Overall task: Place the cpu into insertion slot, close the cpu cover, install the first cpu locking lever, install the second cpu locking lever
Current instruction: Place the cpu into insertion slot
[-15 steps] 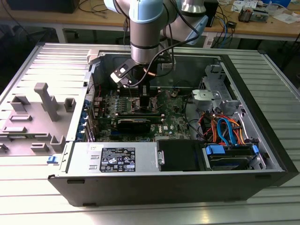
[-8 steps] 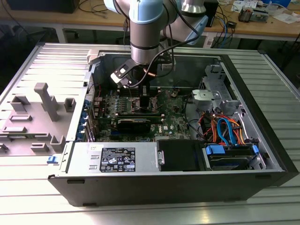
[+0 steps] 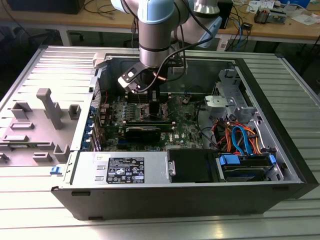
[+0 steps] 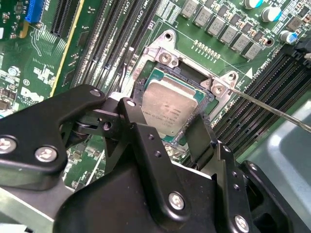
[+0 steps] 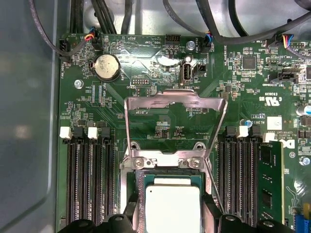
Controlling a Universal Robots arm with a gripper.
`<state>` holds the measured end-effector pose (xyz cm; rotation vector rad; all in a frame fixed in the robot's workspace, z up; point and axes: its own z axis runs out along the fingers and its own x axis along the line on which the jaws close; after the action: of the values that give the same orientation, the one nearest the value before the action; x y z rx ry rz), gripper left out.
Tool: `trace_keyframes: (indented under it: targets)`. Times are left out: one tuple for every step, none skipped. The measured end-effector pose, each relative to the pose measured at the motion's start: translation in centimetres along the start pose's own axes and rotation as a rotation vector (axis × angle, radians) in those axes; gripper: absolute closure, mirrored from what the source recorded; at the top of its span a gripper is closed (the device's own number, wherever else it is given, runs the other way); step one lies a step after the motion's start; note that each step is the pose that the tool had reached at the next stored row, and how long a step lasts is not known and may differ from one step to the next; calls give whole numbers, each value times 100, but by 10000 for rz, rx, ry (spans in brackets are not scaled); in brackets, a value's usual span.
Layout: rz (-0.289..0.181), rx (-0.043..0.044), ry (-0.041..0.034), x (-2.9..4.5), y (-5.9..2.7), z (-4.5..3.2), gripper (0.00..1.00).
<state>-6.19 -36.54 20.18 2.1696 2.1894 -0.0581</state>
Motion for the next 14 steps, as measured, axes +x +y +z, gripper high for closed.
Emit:
trace_keyframes:
  targets:
    - [1,-1,6,0,0,2,38]
    - [0,0,7,0,0,4,38]
    - [0,2,5,-1,0,4,38]
    - [0,1,5,-1,0,4,38]
    - [0,2,6,0,0,4,38]
    - [0,1,6,0,0,4,38]
    - [0,1,10,0,0,5,31]
    - [0,1,7,0,0,5,31]
    - [0,0,13,1,1,15,25]
    - [-1,1,38,1,2,31,25]
    - [2,0,105,4,3,50,25]
    - [1,0,108,9,3,50,25]
    - [3,0,108,11,3,49,25]
    - [7,0,109,19,2,48,25]
